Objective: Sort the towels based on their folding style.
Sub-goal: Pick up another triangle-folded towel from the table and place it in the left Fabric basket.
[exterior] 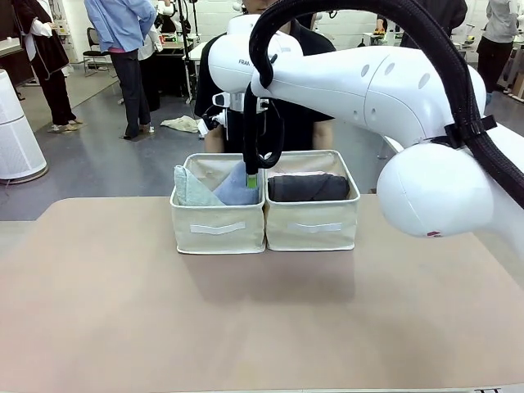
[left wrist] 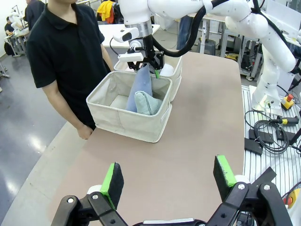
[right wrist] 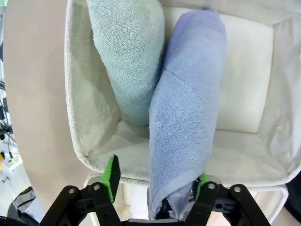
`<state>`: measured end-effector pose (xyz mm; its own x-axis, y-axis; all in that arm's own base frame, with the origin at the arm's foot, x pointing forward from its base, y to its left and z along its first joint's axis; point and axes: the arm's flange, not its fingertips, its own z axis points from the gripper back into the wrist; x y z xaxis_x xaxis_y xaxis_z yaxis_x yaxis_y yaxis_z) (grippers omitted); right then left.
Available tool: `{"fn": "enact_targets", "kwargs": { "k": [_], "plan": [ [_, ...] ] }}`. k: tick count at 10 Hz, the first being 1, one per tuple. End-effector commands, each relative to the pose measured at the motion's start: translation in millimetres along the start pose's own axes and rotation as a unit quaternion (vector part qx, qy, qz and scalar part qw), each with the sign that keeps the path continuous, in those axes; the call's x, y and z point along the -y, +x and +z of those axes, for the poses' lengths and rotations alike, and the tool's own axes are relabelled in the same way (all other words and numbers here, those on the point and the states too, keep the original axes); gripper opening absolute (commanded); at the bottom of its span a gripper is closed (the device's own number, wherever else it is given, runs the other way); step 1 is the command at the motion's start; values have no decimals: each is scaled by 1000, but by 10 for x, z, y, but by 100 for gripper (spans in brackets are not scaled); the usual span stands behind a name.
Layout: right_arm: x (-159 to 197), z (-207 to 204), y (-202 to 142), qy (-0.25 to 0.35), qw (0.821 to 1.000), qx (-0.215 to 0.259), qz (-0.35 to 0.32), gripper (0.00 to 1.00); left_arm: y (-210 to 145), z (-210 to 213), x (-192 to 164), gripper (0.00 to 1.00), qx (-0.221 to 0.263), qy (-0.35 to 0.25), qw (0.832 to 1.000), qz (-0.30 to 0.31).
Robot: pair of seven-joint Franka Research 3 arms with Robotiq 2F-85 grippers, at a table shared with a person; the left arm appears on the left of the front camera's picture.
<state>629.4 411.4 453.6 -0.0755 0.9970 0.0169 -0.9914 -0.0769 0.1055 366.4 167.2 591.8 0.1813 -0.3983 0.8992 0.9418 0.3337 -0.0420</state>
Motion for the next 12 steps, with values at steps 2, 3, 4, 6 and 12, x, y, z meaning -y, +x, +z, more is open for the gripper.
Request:
{"fn": "enact_targets", "kwargs": {
  "k": [2, 3, 4, 6, 12],
  "plan": [
    [36, 98, 13, 0, 1000, 10, 11, 100, 3, 14, -3, 100, 12, 1, 1000, -7],
    [35, 104, 14, 0, 1000, 10, 11, 100, 3, 14, -3, 100, 12, 1, 1000, -7],
    [36, 108, 12, 0, 1000, 9, 11, 100, 3, 14, -3, 100, 12, 1, 1000, -7],
    [34, 120, 9, -2, 1000, 10, 11, 100, 3, 14, -3, 100, 12, 1, 1000, -7],
    [-377, 994, -466, -81, 994, 74, -24, 100, 3, 14, -3, 100, 12, 1, 1000, -7]
  ]
}}
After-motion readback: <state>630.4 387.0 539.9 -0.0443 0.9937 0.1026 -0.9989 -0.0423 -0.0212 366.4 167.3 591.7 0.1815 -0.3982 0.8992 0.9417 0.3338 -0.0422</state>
